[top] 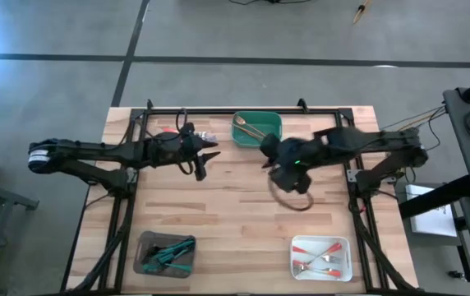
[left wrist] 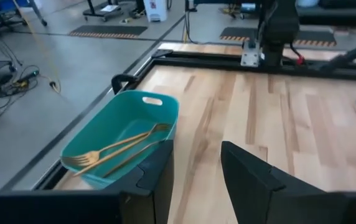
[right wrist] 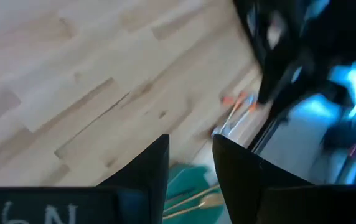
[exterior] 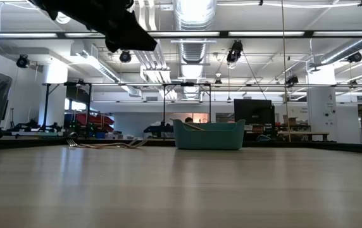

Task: Sort silverware by color (type)
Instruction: Put the orange fork into the white bin

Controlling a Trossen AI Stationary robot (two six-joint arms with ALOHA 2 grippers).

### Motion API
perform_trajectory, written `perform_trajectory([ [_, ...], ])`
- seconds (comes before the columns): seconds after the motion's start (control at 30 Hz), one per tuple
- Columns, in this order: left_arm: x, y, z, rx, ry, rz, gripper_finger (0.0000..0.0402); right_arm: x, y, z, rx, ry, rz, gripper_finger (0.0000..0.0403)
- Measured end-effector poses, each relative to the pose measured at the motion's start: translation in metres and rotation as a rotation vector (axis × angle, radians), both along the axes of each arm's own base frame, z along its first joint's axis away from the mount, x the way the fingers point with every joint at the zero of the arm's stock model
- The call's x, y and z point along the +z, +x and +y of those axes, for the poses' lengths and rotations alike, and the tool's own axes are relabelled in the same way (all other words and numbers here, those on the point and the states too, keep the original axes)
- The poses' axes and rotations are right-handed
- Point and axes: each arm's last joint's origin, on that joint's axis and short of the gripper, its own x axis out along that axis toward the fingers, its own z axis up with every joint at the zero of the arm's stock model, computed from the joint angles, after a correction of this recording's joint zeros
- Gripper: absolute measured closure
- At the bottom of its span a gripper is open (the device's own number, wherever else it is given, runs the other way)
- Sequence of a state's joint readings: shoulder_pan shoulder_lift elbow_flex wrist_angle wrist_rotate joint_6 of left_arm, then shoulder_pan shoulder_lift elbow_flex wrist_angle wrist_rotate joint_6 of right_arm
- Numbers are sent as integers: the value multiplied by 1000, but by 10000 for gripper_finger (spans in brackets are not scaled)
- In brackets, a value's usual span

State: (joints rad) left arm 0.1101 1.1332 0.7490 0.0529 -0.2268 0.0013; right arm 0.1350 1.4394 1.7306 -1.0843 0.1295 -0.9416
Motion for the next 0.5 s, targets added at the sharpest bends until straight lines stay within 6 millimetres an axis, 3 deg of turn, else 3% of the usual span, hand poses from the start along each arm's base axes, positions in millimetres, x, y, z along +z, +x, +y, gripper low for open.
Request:
perform_trajectory([
  [0.1, -4, 6, 4, 24, -36, -19, 285, 10, -12, 1, 102, -33, -32, 287],
  [0.27, -9, 13, 10, 66, -93, -53, 285, 25, -29, -3, 89, -38, -93, 287],
  [0.5, -1, 19, 14, 43, 9, -46, 285, 31, -38, -7, 86, -27, -114, 287],
])
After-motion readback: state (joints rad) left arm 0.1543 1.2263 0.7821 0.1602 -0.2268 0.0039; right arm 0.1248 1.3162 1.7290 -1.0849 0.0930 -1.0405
